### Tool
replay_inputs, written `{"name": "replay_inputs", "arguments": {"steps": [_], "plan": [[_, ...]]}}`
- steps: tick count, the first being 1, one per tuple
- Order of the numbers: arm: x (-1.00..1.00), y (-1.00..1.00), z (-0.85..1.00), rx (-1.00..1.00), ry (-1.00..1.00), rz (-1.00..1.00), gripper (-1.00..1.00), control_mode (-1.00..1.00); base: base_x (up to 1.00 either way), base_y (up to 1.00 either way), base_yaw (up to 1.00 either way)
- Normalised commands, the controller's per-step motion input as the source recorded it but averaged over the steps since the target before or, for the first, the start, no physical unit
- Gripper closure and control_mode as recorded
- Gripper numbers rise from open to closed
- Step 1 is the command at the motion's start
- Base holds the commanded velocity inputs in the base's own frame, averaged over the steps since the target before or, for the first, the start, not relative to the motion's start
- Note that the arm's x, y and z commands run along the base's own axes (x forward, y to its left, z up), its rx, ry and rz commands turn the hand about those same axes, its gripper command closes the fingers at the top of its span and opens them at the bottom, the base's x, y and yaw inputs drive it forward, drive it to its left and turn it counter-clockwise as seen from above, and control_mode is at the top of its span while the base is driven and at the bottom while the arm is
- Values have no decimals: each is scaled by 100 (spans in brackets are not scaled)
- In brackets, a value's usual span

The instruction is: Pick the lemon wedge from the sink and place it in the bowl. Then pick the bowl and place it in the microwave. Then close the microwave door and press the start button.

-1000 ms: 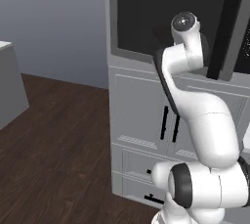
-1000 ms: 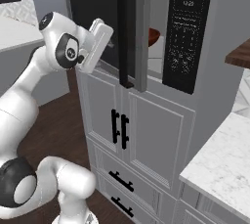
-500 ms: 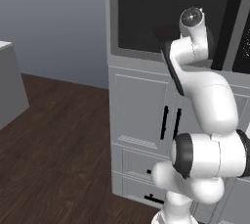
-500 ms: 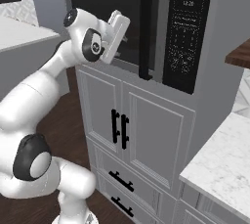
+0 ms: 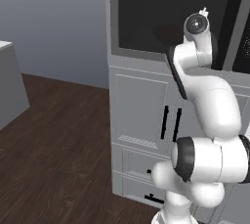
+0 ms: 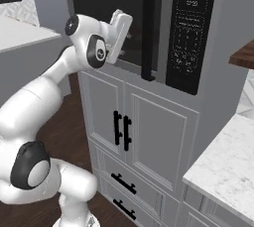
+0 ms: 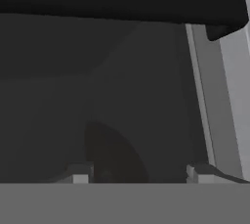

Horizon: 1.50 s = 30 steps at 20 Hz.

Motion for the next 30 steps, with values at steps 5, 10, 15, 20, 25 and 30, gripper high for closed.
{"name": "replay_inputs", "arguments": {"steps": [5,10,15,20,25,30], "plan": [[-81,11,30,0,-2,0,-100,-100,0,0,0],[-92,30,47,0,0,0,-100,-100,0,0,0],[-72,0,20,-23,24,8,-100,-100,0,0,0],[-75,0,1,-41,36,17,-100,-100,0,0,0],[-93,-15,0,-38,25,19,-100,-100,0,0,0],[-79,-15,0,-50,13,21,-100,-100,0,0,0]]}}
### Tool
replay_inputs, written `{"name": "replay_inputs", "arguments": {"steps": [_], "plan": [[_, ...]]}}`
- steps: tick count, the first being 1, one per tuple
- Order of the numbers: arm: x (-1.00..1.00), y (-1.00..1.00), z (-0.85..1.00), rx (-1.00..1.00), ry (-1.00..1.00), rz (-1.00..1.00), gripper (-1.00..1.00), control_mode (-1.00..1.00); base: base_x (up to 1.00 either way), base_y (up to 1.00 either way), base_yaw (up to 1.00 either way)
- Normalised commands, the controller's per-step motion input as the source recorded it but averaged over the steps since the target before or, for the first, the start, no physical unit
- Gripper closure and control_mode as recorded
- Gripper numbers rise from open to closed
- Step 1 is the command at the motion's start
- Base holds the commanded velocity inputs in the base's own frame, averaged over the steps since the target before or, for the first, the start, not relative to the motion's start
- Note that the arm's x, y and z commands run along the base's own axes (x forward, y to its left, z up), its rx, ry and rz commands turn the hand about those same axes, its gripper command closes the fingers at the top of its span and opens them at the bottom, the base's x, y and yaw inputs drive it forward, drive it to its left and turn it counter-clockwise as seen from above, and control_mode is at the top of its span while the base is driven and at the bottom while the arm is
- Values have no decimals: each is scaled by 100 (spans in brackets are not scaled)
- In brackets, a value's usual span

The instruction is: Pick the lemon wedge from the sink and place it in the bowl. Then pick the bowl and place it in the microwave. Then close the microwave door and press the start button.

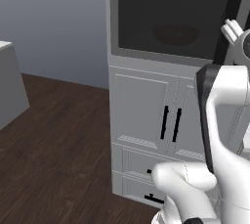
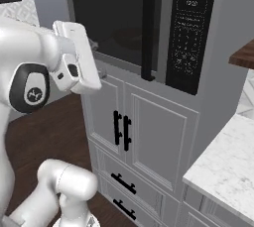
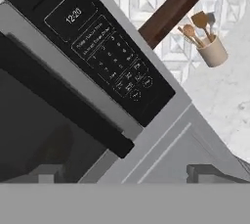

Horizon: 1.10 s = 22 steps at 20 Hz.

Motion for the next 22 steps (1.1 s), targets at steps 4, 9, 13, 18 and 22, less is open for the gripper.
{"name": "replay_inputs", "arguments": {"steps": [4,9,13,18,22], "plan": [[-88,-12,0,-52,7,18,-100,-100,0,0,0],[-71,-6,0,-41,4,10,-100,-100,0,0,0],[-48,-23,1,-34,4,4,-100,-100,0,0,0],[1,-49,0,-14,8,2,-100,-100,0,0,0],[1,-7,-8,-8,4,2,-100,-100,0,0,0]]}}
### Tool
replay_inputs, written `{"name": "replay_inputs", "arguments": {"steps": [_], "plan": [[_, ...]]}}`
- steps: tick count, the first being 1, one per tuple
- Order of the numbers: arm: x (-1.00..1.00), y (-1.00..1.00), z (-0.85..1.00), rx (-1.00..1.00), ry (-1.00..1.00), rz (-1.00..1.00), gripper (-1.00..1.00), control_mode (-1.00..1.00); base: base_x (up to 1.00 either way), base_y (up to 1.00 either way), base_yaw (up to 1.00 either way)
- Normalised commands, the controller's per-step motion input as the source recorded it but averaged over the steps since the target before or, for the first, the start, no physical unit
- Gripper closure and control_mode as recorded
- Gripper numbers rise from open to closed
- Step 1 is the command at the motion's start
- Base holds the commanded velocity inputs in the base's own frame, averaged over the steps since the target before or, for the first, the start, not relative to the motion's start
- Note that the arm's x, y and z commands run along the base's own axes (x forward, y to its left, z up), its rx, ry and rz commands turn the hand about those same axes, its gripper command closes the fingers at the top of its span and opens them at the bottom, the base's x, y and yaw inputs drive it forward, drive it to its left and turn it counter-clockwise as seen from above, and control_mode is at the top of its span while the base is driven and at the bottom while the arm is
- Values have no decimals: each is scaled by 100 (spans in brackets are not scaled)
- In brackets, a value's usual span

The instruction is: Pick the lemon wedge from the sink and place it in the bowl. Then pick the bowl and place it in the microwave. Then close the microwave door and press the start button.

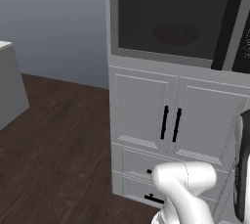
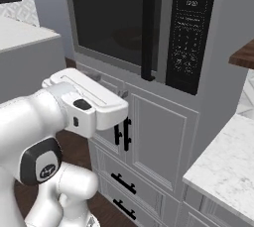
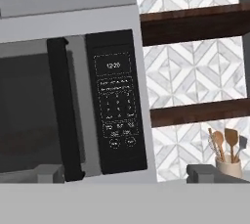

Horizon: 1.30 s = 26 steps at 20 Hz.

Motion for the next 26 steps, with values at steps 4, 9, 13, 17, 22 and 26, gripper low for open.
{"name": "replay_inputs", "arguments": {"steps": [4,9,13,17,22,26], "plan": [[11,10,-11,-4,2,0,-100,-100,0,0,0],[41,2,-41,0,11,4,-100,-100,0,0,0],[48,0,-25,0,8,4,-100,-100,0,0,0],[48,-9,0,0,2,2,-100,-100,0,0,0],[54,-16,0,0,0,0,100,-100,0,0,0],[32,-40,0,1,0,0,100,-100,0,0,0]]}}
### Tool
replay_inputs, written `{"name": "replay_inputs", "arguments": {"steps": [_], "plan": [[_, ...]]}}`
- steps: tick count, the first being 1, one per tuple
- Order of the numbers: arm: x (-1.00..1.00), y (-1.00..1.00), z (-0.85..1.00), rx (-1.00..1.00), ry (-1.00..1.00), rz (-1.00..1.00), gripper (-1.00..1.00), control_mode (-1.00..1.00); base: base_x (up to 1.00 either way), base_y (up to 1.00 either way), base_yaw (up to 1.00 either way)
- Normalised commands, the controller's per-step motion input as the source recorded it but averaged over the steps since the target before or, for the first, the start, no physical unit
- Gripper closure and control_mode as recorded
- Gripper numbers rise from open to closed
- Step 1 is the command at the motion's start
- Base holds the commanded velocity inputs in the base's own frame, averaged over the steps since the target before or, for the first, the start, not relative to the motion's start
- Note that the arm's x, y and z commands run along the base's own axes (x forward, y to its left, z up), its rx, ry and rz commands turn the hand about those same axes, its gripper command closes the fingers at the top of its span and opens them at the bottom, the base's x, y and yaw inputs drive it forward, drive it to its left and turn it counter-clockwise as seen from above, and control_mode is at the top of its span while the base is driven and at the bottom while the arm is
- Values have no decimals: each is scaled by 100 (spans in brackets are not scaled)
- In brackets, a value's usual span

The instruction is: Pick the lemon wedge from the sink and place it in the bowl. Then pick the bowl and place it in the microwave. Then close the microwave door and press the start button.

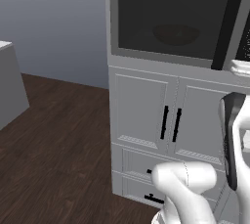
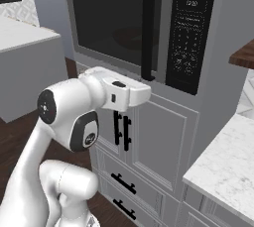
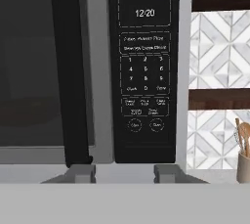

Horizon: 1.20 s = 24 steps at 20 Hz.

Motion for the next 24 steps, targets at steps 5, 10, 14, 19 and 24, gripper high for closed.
{"name": "replay_inputs", "arguments": {"steps": [5,10,14,19,24], "plan": [[23,-36,0,1,0,0,100,-100,0,0,0],[34,-22,0,0,0,0,100,-100,0,0,0],[18,-38,0,0,0,0,100,-100,0,0,0],[3,-32,0,0,0,0,100,-100,0,0,0],[4,-32,0,0,0,0,100,-100,0,0,0]]}}
